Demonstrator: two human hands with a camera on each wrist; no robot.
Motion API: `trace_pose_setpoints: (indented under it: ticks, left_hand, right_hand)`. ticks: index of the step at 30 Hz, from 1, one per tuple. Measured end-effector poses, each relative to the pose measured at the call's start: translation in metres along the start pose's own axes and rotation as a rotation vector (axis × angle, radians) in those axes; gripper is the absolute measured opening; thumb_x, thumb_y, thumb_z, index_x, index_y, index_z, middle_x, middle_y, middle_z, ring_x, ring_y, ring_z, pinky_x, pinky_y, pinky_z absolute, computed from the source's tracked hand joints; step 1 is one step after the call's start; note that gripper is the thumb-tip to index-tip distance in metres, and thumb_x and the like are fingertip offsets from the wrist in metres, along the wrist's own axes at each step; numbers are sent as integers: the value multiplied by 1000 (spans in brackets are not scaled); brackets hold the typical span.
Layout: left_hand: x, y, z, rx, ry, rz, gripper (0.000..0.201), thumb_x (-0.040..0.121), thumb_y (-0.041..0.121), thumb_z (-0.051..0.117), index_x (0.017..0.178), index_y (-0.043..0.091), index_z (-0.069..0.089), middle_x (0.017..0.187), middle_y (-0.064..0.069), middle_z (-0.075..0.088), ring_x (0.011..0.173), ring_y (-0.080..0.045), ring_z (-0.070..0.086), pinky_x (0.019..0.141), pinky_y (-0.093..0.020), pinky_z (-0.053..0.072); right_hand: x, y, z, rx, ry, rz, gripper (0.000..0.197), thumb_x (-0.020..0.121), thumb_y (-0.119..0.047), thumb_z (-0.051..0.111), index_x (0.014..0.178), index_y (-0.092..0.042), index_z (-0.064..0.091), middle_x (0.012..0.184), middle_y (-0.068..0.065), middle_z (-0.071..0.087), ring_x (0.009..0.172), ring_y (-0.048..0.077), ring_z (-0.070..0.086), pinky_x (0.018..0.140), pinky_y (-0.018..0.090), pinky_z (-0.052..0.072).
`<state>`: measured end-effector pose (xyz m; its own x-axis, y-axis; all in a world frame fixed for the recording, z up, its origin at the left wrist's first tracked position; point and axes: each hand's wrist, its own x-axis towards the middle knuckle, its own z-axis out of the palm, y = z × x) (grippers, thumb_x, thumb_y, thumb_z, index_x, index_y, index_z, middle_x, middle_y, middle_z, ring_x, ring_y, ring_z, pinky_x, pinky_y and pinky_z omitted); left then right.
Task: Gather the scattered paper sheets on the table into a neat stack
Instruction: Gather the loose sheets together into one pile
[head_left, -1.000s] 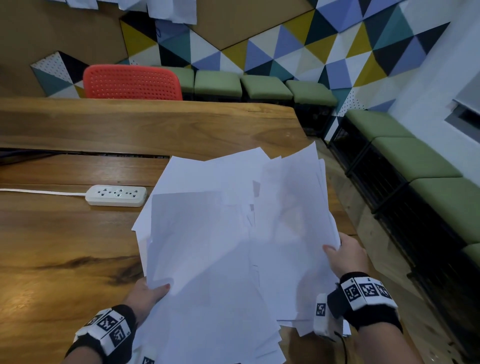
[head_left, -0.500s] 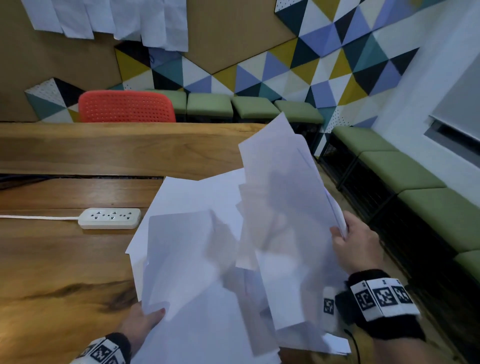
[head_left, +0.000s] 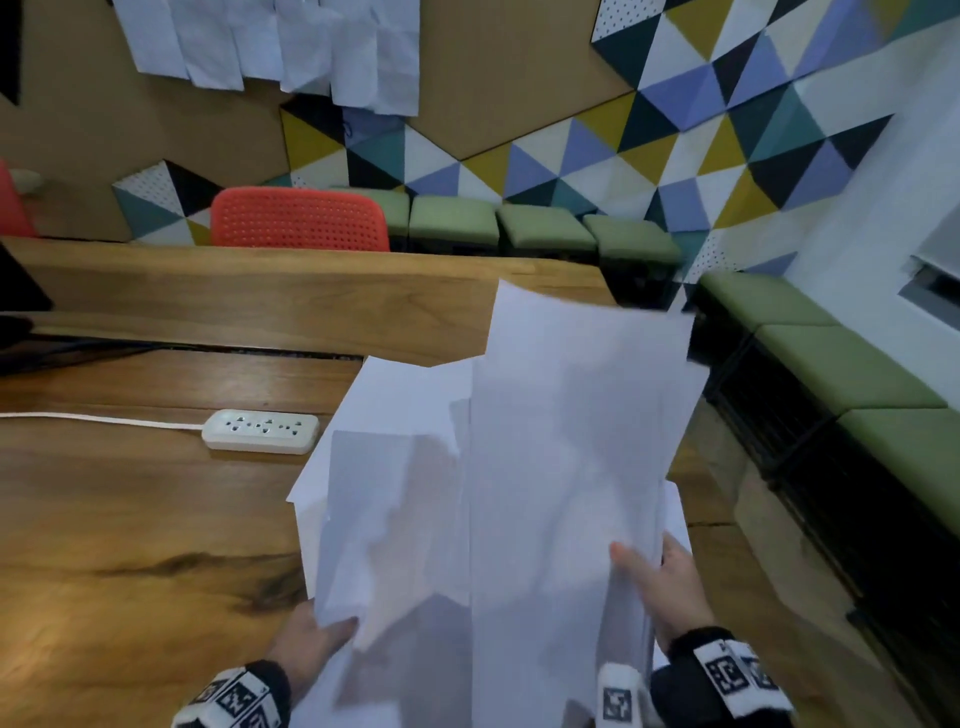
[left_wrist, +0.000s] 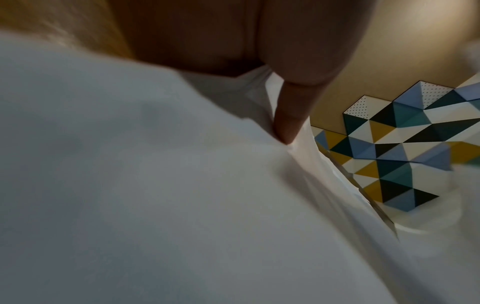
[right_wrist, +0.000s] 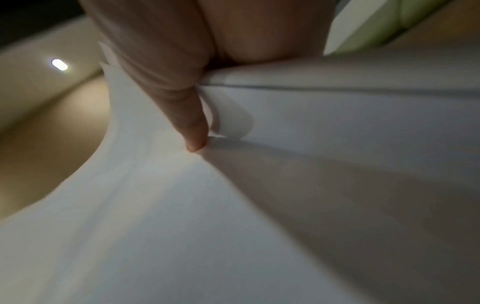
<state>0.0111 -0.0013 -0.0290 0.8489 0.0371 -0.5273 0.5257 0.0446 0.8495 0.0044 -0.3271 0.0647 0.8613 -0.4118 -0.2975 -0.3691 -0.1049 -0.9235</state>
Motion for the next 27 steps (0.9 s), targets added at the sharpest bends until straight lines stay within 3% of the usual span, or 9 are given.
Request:
trace_pose_setpoints:
  ticks: [4, 7, 10, 15, 17, 19, 21, 24, 27]
  left_hand:
    - [2, -4, -5, -10, -46, -47, 50, 38, 21, 75, 84, 5, 67, 69, -7, 76, 84, -38, 65, 87, -50, 50]
    - [4, -5, -5, -6, -31, -62, 53, 37, 27, 75, 86, 9, 66, 88, -20, 73, 90, -41, 65, 90, -55, 49]
    - [5, -4, -5, -4, -22, -83, 41, 51, 19, 71, 90, 9, 63, 99, -26, 69, 95, -44, 64, 92, -57, 47]
    - [7, -8, -5, 14, 6, -77, 36, 55, 16, 68, 89, 7, 64, 95, -25, 69, 93, -44, 64, 92, -56, 47]
    - [7, -9, -6, 29, 7, -76, 34, 59, 13, 71, 91, 6, 64, 95, -23, 70, 94, -44, 64, 93, -57, 47]
    - [7, -10, -7, 38, 9, -80, 23, 74, 4, 70, 96, 3, 63, 96, -24, 69, 94, -44, 63, 93, -57, 46]
    - [7, -10, -8, 46, 8, -88, 11, 83, -1, 62, 93, 4, 62, 95, -23, 68, 95, -45, 63, 93, -56, 46]
    - [7, -8, -7, 54, 12, -90, 11, 84, -4, 59, 87, 6, 61, 91, -22, 69, 93, -45, 63, 91, -54, 47]
    - [7, -8, -6, 46, 13, -111, 9, 84, -3, 60, 91, 2, 61, 92, -23, 68, 92, -45, 63, 91, -55, 47]
  right_hand:
    - [-4, 48, -6, -227, 30, 156, 13, 82, -1, 59, 94, -6, 60, 87, 15, 64, 88, 33, 58, 74, 35, 45]
    - [0, 65, -14, -318, 22, 220, 14, 76, 5, 61, 87, -3, 60, 93, 22, 63, 86, 33, 57, 73, 33, 43]
    - [7, 69, -15, -409, 14, 258, 13, 77, 7, 56, 88, 1, 60, 87, 21, 62, 83, 32, 56, 70, 33, 44]
    - [18, 73, -11, -511, 128, 244, 19, 84, -3, 47, 96, -1, 61, 81, 13, 59, 84, 34, 55, 70, 30, 42]
    - [19, 71, -13, -556, 205, 216, 18, 83, -8, 49, 92, -1, 63, 89, 19, 60, 82, 34, 55, 69, 31, 46]
    - [18, 66, -19, -588, 313, 223, 18, 80, -16, 54, 86, -5, 65, 104, 23, 57, 90, 39, 55, 79, 37, 51]
    - [15, 59, -25, -561, 387, 257, 18, 80, -21, 57, 88, -9, 67, 120, 20, 48, 102, 41, 50, 88, 38, 46]
    - [15, 48, -31, -464, 412, 232, 22, 81, -23, 60, 97, -11, 67, 139, 16, 32, 117, 40, 43, 102, 43, 39]
    - [20, 40, -33, -370, 410, 259, 9, 81, -19, 60, 86, -11, 62, 143, 16, 26, 117, 41, 43, 99, 44, 39]
